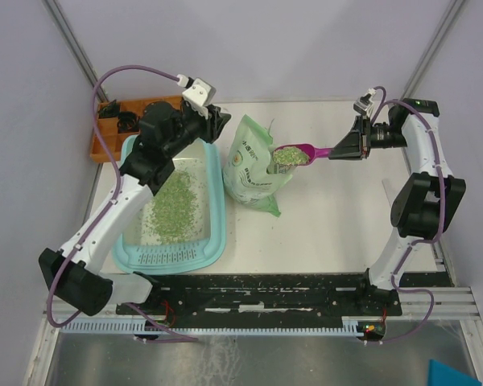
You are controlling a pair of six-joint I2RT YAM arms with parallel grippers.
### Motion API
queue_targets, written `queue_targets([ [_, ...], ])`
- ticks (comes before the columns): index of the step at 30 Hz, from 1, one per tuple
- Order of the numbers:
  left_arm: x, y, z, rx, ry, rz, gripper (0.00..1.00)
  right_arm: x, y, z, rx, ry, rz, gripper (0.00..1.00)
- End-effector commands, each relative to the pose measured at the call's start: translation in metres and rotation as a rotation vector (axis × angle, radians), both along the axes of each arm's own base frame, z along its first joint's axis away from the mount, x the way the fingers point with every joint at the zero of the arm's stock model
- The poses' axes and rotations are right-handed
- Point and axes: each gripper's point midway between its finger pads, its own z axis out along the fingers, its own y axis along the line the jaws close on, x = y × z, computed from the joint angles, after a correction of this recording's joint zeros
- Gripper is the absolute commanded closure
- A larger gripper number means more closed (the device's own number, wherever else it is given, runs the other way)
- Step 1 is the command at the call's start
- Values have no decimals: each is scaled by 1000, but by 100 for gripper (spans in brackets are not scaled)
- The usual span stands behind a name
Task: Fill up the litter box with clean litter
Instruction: 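Scoop the cat litter from the cat litter bag.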
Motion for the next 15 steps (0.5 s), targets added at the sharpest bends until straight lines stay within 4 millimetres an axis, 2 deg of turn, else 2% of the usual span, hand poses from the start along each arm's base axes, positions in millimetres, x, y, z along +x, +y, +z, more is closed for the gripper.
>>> queue_targets([
  [1,-9,9,31,-2,-91,19,56,-17,6,30,97,108,-22,98],
  [15,-17,18,31,2,-96,41,56,-25,4,32,100,116,-62,98],
])
